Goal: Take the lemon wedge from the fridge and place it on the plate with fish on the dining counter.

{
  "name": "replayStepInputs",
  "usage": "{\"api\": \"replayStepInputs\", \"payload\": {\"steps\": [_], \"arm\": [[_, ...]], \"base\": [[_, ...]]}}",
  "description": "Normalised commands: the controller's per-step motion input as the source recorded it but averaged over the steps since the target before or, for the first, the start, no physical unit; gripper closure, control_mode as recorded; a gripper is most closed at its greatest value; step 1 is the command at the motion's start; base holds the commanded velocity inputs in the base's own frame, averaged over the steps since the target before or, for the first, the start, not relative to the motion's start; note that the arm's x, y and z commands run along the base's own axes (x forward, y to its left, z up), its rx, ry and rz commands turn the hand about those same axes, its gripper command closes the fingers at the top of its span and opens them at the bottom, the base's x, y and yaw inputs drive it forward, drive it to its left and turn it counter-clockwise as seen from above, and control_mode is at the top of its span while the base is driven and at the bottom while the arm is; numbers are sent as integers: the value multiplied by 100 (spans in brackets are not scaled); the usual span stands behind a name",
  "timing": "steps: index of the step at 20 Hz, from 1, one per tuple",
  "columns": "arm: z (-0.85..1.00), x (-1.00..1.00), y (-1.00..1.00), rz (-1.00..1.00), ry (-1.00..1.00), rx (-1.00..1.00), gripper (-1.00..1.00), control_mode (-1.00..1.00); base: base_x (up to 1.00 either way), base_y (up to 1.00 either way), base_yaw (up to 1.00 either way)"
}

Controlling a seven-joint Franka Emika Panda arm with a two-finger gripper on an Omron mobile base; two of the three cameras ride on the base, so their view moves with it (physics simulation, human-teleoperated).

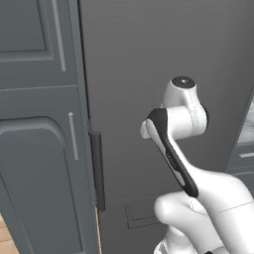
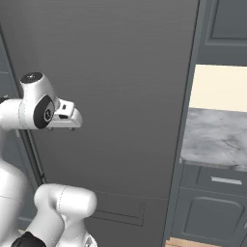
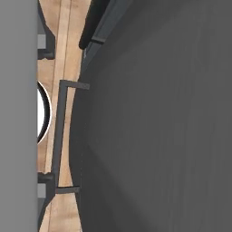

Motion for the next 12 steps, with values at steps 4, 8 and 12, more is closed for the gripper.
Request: {"api": "replayStepInputs", "payload": {"steps": [4,8,12], "arm": [[0,0,0,0,0,0,-100,-100],[0,0,0,0,0,0,-100,-100],[0,0,0,0,0,0,-100,-100]], "base": [[0,0,0],[0,0,0],[0,0,0]]}}
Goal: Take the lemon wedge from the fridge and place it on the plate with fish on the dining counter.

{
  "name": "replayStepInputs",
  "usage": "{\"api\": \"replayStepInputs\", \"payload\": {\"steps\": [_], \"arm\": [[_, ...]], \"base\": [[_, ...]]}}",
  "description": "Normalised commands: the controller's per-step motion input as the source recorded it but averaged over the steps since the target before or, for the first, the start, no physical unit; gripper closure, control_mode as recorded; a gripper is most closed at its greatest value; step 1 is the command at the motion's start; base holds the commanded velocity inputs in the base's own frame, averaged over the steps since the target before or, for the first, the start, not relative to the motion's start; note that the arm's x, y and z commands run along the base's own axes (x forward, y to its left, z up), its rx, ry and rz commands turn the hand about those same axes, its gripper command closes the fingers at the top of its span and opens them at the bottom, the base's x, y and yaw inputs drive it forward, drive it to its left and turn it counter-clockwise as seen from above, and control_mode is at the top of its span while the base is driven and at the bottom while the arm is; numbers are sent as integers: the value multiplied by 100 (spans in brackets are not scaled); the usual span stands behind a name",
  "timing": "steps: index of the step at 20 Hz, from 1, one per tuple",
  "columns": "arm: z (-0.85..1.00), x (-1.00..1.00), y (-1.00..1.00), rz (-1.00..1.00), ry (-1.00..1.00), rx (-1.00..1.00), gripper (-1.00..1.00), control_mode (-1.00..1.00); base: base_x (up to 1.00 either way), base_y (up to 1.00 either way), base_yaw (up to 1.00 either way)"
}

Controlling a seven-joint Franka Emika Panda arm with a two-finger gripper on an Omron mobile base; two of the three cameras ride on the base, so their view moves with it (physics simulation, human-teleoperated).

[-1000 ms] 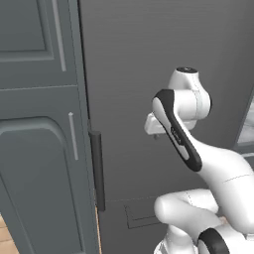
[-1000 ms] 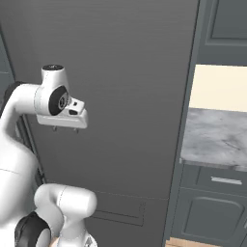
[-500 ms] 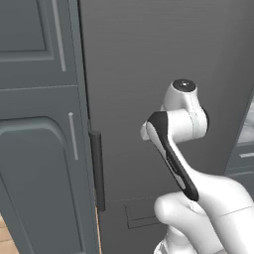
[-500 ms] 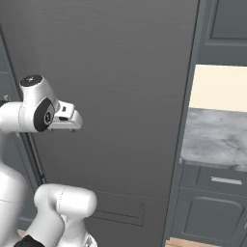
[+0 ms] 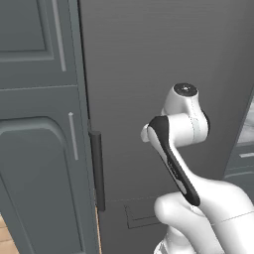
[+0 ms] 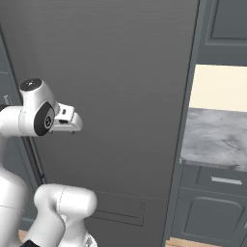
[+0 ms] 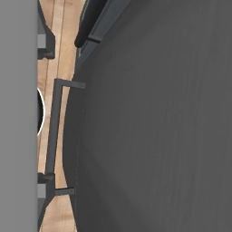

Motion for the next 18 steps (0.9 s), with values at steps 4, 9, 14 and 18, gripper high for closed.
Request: {"api": "replayStepInputs", "payload": {"steps": [4,9,14,18], "arm": [[0,0,0,0,0,0,-100,-100],[0,0,0,0,0,0,-100,-100],[0,1,0,0,0,0,-100,-100],[0,0,0,0,0,0,-100,-100]], "base": [[0,0,0],[0,0,0],[0,0,0],[0,0,0]]}}
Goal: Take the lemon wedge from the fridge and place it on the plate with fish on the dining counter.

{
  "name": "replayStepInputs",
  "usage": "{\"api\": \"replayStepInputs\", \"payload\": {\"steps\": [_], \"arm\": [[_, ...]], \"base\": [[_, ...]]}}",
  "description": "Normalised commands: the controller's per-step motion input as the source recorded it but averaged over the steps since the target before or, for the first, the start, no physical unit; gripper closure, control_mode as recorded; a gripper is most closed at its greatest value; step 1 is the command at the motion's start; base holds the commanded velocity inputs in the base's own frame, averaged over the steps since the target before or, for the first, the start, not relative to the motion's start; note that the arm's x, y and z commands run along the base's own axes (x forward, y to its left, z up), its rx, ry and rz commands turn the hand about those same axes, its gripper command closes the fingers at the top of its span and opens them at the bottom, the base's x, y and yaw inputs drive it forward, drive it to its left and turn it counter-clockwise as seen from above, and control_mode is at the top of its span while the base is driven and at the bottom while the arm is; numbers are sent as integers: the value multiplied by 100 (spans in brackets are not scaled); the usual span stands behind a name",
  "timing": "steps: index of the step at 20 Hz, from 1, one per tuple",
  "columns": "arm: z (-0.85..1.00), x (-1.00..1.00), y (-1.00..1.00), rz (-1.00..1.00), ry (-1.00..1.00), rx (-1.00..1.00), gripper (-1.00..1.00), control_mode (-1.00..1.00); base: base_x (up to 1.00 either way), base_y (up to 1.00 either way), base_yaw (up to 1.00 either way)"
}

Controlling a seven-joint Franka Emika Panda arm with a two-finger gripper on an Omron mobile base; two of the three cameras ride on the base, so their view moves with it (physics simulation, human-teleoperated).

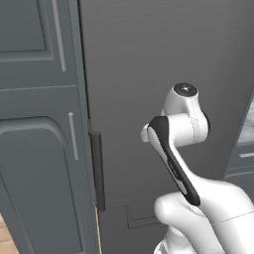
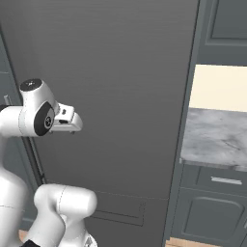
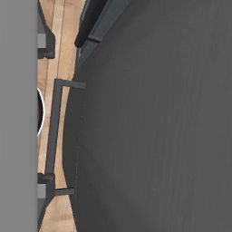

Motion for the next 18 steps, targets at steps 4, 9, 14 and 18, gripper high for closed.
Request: {"api": "replayStepInputs", "payload": {"steps": [4,9,14,18], "arm": [[0,-1,0,0,0,0,-100,-100],[-1,-13,0,0,1,0,-100,-100],[-4,-7,0,0,2,0,-100,100],[0,0,0,0,0,0,-100,100]], "base": [[0,0,0],[0,0,0],[-42,17,0],[-41,20,0]]}}
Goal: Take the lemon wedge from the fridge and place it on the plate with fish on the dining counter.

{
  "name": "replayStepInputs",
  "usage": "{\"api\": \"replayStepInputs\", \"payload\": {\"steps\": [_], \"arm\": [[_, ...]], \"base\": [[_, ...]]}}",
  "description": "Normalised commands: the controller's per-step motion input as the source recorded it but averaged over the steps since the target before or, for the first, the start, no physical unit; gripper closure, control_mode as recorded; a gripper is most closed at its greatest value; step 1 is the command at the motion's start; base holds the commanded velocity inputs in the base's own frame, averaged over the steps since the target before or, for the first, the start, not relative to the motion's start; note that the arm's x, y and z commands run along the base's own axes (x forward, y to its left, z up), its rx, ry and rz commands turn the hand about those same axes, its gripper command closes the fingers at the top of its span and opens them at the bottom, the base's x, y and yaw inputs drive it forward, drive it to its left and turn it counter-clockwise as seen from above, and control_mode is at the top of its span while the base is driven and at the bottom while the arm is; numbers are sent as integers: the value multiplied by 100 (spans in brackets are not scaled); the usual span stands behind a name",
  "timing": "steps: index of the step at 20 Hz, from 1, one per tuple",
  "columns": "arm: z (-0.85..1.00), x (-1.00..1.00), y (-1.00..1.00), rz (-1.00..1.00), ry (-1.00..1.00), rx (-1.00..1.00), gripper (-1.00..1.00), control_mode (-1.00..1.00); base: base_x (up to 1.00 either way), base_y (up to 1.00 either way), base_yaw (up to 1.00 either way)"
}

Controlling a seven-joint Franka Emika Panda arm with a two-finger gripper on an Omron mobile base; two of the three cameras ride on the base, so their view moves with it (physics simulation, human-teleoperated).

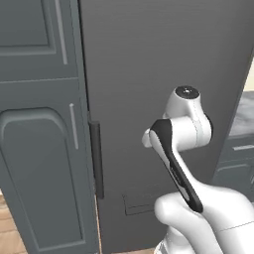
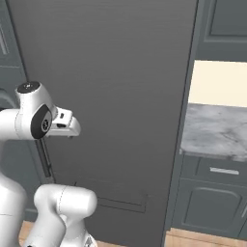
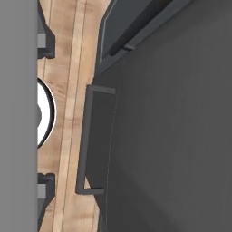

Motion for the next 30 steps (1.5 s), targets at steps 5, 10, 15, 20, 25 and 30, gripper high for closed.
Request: {"api": "replayStepInputs", "payload": {"steps": [5,10,15,20,25,30], "arm": [[0,0,0,0,0,0,-100,100],[0,0,0,0,0,0,-100,100],[0,0,0,0,0,0,-100,100],[0,0,0,0,0,0,-100,100],[0,0,0,0,0,0,-100,100],[0,0,0,0,0,0,-100,100]], "base": [[-35,42,0],[-28,64,0],[-21,56,-1],[-37,28,-12],[-48,13,-17],[-14,12,-11]]}}
